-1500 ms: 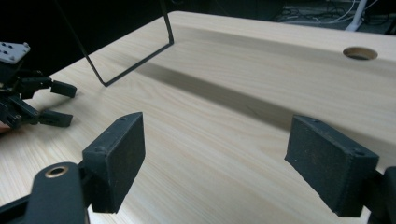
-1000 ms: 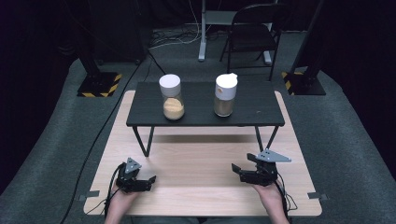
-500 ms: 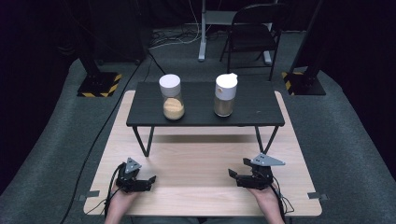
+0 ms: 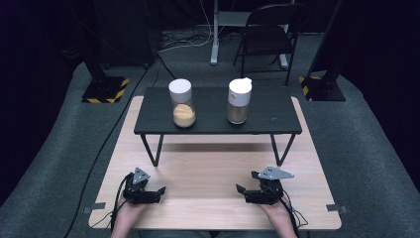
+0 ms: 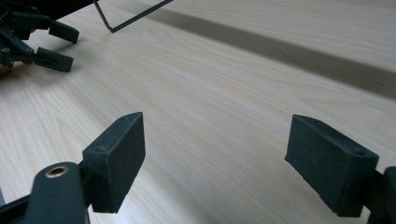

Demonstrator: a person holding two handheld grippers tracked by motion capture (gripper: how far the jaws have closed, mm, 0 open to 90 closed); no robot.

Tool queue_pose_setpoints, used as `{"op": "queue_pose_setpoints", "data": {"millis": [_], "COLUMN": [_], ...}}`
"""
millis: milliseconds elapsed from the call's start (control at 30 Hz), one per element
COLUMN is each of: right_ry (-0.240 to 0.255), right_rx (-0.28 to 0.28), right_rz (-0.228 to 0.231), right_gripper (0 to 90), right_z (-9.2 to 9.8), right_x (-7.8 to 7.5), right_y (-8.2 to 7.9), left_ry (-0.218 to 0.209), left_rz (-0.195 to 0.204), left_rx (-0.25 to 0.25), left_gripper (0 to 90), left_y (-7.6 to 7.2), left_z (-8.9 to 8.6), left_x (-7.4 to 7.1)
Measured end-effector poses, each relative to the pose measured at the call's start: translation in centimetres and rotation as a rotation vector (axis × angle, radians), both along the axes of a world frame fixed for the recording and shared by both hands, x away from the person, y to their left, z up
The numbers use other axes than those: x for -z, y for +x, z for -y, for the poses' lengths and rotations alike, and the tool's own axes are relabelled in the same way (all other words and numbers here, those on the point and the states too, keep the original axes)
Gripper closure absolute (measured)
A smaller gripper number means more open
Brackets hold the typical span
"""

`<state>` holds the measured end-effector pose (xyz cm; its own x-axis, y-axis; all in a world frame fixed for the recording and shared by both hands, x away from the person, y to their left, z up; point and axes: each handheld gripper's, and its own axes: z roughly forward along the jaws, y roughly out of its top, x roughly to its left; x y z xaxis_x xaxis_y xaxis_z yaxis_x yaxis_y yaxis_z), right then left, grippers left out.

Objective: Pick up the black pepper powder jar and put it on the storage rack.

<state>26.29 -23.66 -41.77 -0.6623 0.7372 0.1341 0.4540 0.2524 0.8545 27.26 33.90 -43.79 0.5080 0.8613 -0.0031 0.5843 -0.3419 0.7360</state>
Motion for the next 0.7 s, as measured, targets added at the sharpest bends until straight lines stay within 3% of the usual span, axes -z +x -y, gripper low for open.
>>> {"op": "queue_pose_setpoints", "data": {"millis": [700], "right_ry": [-0.042], "right_rx": [-0.068], "right_rz": [-0.027], "right_gripper": [18.5], "right_z": [-2.1], "right_x": [0.7], "right_y": [0.3], "left_ry": [0.0], "left_rz": [0.0], "left_rx": [0.0], "left_gripper": [8.1], "left_y": [0.0], "left_z": [0.0], "left_x": [0.0]}}
